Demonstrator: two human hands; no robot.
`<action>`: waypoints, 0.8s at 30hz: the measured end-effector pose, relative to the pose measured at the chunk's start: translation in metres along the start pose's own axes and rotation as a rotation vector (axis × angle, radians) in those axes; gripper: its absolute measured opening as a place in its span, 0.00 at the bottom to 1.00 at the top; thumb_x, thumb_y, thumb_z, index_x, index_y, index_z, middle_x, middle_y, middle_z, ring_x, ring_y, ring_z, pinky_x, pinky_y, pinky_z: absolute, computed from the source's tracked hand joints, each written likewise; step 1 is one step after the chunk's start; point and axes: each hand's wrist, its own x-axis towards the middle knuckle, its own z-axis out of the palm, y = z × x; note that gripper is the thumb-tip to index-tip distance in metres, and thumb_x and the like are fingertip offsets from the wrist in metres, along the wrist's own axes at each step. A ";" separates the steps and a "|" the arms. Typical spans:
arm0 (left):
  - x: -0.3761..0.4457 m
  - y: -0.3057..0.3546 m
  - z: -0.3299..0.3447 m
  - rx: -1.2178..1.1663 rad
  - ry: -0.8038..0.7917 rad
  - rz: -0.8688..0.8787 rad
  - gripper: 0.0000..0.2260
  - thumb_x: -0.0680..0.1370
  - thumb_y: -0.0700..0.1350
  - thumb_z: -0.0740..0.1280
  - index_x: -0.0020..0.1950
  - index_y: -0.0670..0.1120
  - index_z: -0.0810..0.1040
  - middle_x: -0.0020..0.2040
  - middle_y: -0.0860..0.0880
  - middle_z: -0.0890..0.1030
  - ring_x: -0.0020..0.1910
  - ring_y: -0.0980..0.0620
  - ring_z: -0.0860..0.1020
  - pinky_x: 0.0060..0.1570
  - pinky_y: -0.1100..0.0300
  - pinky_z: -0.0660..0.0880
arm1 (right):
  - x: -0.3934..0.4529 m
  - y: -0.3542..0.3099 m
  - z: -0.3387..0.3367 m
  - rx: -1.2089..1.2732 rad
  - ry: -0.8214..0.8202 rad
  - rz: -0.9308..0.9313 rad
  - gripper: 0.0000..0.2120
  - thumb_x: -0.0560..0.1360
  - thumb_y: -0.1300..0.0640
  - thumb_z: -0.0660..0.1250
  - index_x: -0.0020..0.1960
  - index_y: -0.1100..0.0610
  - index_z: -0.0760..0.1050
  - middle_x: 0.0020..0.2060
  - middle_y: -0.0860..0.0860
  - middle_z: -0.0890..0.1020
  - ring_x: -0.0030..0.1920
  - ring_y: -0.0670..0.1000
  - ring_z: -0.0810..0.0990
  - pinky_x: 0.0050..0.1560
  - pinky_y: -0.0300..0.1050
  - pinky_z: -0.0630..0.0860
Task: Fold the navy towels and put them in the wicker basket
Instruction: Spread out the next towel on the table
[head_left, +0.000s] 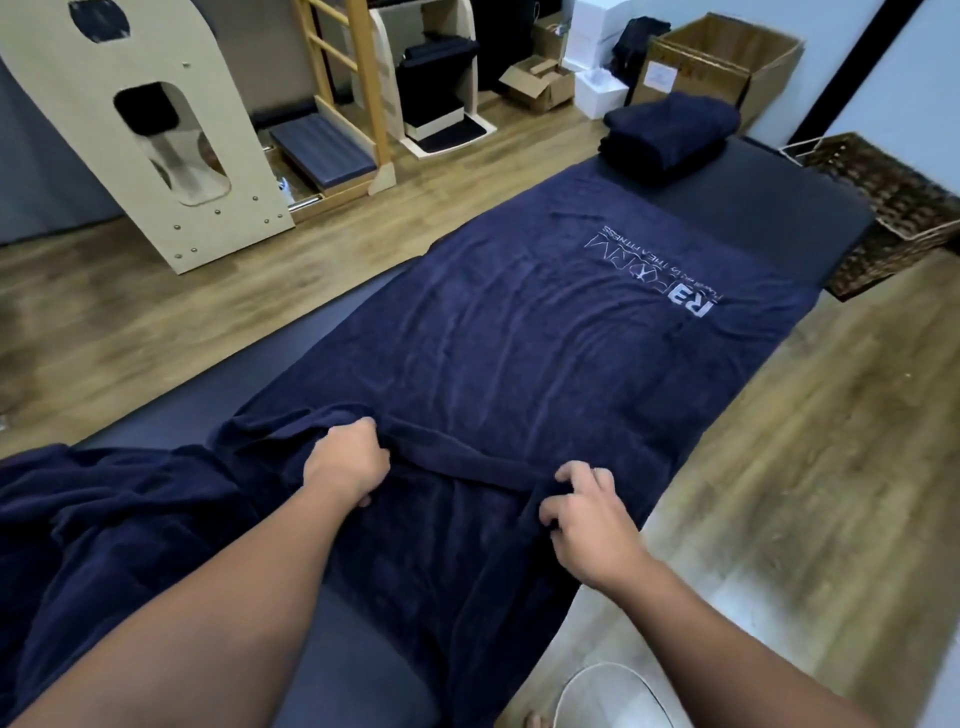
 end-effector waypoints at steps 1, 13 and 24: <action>0.006 0.002 -0.004 -0.042 0.049 0.003 0.06 0.80 0.47 0.62 0.51 0.45 0.75 0.34 0.45 0.83 0.25 0.47 0.82 0.35 0.51 0.83 | -0.001 0.011 -0.008 0.003 0.027 -0.090 0.11 0.72 0.62 0.66 0.46 0.48 0.81 0.64 0.49 0.68 0.61 0.56 0.66 0.58 0.42 0.69; 0.073 0.062 -0.048 0.021 0.151 0.256 0.14 0.78 0.43 0.67 0.61 0.41 0.70 0.61 0.40 0.74 0.58 0.37 0.76 0.53 0.46 0.75 | 0.005 0.053 -0.033 0.171 0.429 0.623 0.15 0.73 0.65 0.63 0.58 0.57 0.77 0.53 0.56 0.76 0.55 0.61 0.76 0.49 0.50 0.71; 0.100 0.063 -0.027 0.085 -0.065 0.279 0.29 0.82 0.54 0.59 0.79 0.67 0.47 0.45 0.51 0.81 0.23 0.49 0.81 0.37 0.54 0.82 | 0.054 0.048 -0.011 0.242 0.071 0.757 0.14 0.76 0.47 0.70 0.56 0.49 0.69 0.69 0.57 0.64 0.68 0.62 0.66 0.65 0.58 0.70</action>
